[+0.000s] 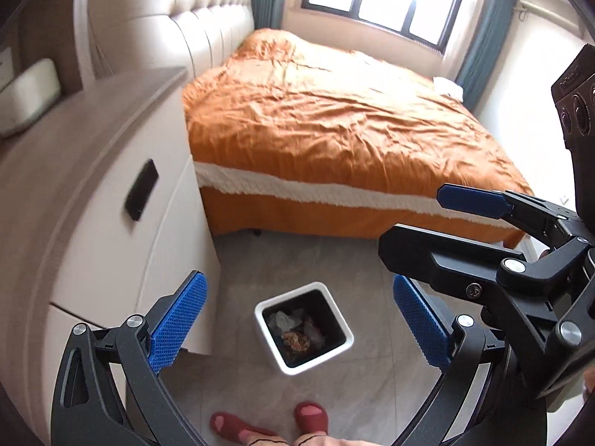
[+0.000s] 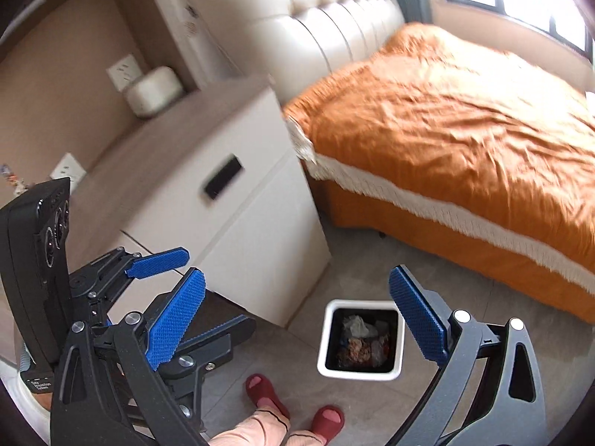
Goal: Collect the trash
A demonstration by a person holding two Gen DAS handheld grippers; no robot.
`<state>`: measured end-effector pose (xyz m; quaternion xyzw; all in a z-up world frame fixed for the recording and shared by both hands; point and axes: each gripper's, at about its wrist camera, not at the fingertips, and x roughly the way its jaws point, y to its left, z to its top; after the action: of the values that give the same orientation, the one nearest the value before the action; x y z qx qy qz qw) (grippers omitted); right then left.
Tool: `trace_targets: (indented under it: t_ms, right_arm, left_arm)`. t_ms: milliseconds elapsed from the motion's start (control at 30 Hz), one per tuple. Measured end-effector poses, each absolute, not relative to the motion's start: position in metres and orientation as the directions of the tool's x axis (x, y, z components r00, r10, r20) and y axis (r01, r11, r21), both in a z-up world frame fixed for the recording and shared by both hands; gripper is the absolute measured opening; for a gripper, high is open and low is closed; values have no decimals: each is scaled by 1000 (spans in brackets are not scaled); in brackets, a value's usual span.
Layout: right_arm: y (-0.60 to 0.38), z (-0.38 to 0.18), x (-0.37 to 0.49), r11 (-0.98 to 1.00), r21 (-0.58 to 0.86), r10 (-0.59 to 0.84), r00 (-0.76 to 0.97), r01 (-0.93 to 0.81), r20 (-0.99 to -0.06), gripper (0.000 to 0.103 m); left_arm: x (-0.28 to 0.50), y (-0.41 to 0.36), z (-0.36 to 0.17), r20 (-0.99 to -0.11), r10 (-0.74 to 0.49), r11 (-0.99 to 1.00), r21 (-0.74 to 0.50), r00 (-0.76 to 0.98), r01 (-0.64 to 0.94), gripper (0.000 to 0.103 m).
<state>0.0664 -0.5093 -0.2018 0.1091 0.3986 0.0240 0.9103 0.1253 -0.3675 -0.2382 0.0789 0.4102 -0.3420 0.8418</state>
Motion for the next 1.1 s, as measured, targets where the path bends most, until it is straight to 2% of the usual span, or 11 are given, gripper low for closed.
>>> trace_targets:
  t_ms: [333,567,767,1100]
  right_arm:
    - [-434,-115,78,950,176,311,730,-258,-609,99]
    - [-362,-82,79,904,176,419,723,-391,-549,99]
    - [-291,-67,72,861,157,488,697,-484,-525,99]
    - [-193,-52,57,808,64,528,672,-585,-520,99]
  left_arm:
    - [98,-285,-153,-654,-388,897,-108,649,428,98]
    - [82,-193,-111,-605,-229,964,-34,762,263,98]
    - [62,-123,-87,-577,-133,987,-2,806,162,98]
    - [41,-38,-80,-550,-71,996,2,832,86,98]
